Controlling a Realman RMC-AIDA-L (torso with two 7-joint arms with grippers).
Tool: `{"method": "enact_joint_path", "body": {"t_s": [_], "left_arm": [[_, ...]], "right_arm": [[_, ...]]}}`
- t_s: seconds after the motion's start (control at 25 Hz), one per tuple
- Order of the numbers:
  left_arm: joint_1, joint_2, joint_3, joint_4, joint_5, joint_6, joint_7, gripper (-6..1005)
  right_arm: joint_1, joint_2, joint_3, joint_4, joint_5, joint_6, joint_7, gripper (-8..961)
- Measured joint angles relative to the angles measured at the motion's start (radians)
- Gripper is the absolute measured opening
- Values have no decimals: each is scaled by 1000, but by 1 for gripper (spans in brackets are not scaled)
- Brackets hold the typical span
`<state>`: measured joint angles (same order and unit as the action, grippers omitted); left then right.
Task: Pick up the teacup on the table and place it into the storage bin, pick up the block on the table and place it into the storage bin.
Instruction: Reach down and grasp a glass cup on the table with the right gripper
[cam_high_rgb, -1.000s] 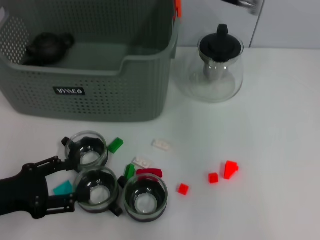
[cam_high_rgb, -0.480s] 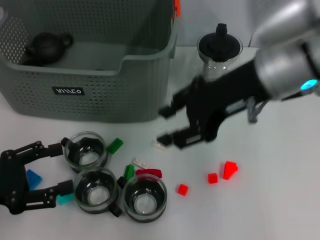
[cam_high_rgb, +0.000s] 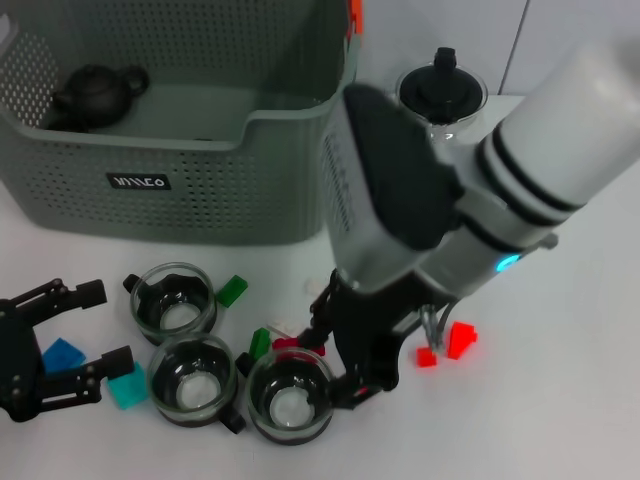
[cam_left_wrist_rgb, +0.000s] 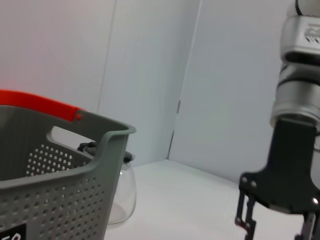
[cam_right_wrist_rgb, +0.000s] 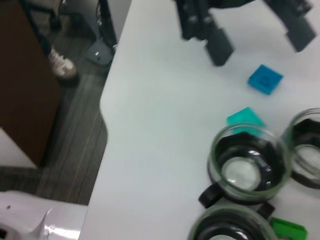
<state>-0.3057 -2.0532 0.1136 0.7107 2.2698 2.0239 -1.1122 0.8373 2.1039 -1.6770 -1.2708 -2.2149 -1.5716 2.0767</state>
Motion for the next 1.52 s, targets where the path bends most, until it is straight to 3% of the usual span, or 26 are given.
{"method": "enact_joint_path", "body": {"t_s": [0.2, 0.28, 0.72, 1.2, 1.28, 1.52], "left_arm": [[3, -3, -2, 0, 0, -3, 1, 904], [3, -3, -2, -2, 0, -5, 0, 904], [-6, -4, 0, -14, 2, -25, 0, 905], [-3, -5, -3, -18, 2, -30, 0, 905], [-3, -6, -3, -18, 1, -30, 0, 905], [-5, -7, -3, -21, 1, -31, 0, 904]], "right_arm": [[6, 3, -88, 44, -4, 62, 6, 565], [8, 3, -111, 75, -13, 144, 39, 564], [52, 8, -142, 289, 16, 347, 70, 562], [100, 7, -162, 435, 113, 427, 74, 555], [101, 4, -157, 440, 121, 424, 76, 333], [114, 6, -155, 468, 123, 422, 79, 203]]}}
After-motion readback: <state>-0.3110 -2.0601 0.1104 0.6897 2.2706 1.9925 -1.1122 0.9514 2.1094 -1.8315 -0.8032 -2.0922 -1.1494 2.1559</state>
